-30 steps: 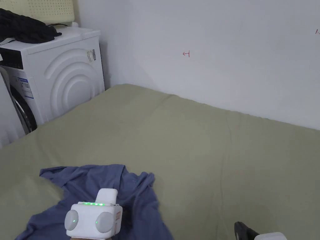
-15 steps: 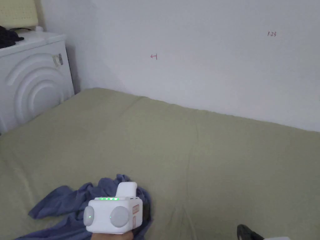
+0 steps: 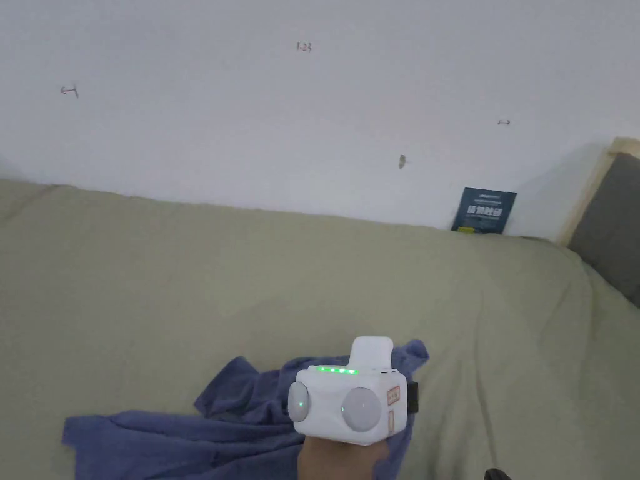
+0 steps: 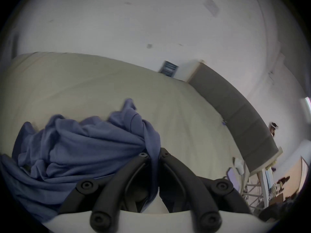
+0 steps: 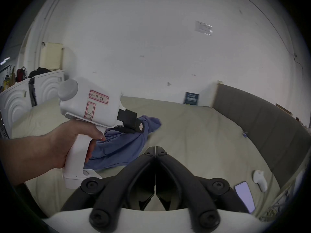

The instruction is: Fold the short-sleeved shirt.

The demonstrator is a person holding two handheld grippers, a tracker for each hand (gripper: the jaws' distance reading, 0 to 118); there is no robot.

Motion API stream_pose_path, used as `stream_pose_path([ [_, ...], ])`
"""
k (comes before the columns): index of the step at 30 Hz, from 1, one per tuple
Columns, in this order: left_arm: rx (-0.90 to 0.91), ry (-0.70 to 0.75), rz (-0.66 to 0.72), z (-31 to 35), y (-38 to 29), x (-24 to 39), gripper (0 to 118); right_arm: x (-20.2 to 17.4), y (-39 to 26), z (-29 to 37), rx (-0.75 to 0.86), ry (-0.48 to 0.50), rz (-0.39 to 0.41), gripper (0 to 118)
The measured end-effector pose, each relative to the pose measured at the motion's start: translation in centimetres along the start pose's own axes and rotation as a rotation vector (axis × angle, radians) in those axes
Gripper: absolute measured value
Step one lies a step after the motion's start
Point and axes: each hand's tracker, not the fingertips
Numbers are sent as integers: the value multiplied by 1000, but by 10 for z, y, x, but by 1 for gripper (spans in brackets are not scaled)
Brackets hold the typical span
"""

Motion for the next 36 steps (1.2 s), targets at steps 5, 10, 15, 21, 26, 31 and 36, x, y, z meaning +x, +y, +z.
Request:
stream_pose_path([
  [5, -138, 108, 10, -44, -29, -13, 6, 30, -13, 1, -16, -27, -20, 0],
  [10, -96, 107, -12, -40, -31, -19, 51, 29, -12, 2, -1, -16, -38, 1],
  [15, 69, 109, -110, 56, -45, -8, 116, 14, -7, 16, 13, 13, -52, 1],
  [21, 82, 235, -97, 200, -135, -54, 97, -21, -8, 46, 18, 77, -75, 1],
  [26, 41, 375, -51, 268, -172, -114, 0, -47, -13, 63, 11, 138, -99, 1],
  [31, 9, 481, 42, 281, -111, -184, 0, -60, -23, 67, -13, 160, -106, 1],
  [36, -114, 585, 257, 245, -20, -280, 0, -61, -31, 61, -37, 150, -71, 1],
])
